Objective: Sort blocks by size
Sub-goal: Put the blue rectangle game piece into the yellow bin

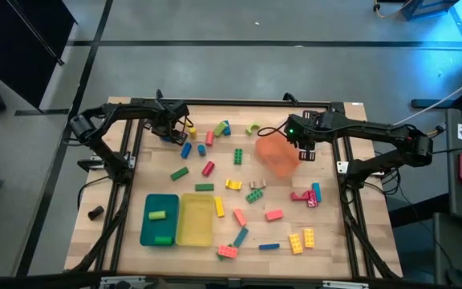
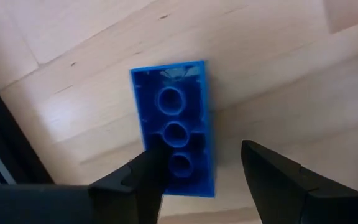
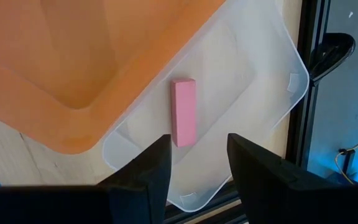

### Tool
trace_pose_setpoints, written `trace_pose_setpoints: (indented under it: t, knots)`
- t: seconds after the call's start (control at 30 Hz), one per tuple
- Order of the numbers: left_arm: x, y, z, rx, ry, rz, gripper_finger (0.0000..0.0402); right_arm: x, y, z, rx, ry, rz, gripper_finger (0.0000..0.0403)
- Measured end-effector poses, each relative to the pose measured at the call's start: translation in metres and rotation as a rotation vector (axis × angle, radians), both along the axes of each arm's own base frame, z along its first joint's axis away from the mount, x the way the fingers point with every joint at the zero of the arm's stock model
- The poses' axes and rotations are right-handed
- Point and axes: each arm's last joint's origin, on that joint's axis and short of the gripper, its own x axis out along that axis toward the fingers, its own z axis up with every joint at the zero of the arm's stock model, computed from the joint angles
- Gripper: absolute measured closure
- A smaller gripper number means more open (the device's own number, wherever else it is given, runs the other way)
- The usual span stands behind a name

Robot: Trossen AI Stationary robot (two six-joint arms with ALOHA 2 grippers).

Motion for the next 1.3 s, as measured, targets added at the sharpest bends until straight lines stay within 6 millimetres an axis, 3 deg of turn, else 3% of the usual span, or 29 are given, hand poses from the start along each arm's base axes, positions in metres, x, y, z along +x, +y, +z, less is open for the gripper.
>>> trace_pose_setpoints:
  t: [0.13, 0.37, 0.43, 0.67, 0.8, 0.97, 1.13, 1.3]
  knots:
    - [-0.003, 0.0, -0.002, -0.008, 0.018, -0.045, 0.0228, 0.0, 0.0, 0.0, 0.0, 0.0, 0.0, 0.0244]
    - [-0.002, 0.0, 0.0, -0.017, 0.022, -0.068, 0.0331, 0.0, 0.0, 0.0, 0.0, 0.0, 0.0, 0.0244]
    - [-0.002, 0.0, 0.003, -0.045, 0.038, -0.077, 0.0331, 0.0, 0.0, 0.0, 0.0, 0.0, 0.0, 0.0244]
    - [0.0, -0.015, 0.055, -0.086, 0.067, -0.161, 0.0331, 0.0, 0.0, 0.0, 0.0, 0.0, 0.001, 0.0244]
    - [-0.002, -0.042, 0.093, -0.108, -0.097, -0.177, 0.0331, 0.0, 0.0, 0.0, 0.0, 0.0, 0.001, 0.0244]
    - [-0.003, -0.086, 0.126, -0.161, -0.366, -0.184, 0.0331, 0.0, 0.0, 0.0, -0.001, -0.001, 0.001, 0.0244]
    - [0.002, -0.131, 0.14, -0.226, -0.48, -0.234, 0.0331, 0.0, 0.0, 0.0, -0.001, -0.001, 0.001, 0.0244]
    - [0.023, -0.172, 0.138, -0.27, -0.584, -0.372, 0.0331, 0.0, 0.0, 0.0, -0.001, -0.001, 0.001, 0.0244]
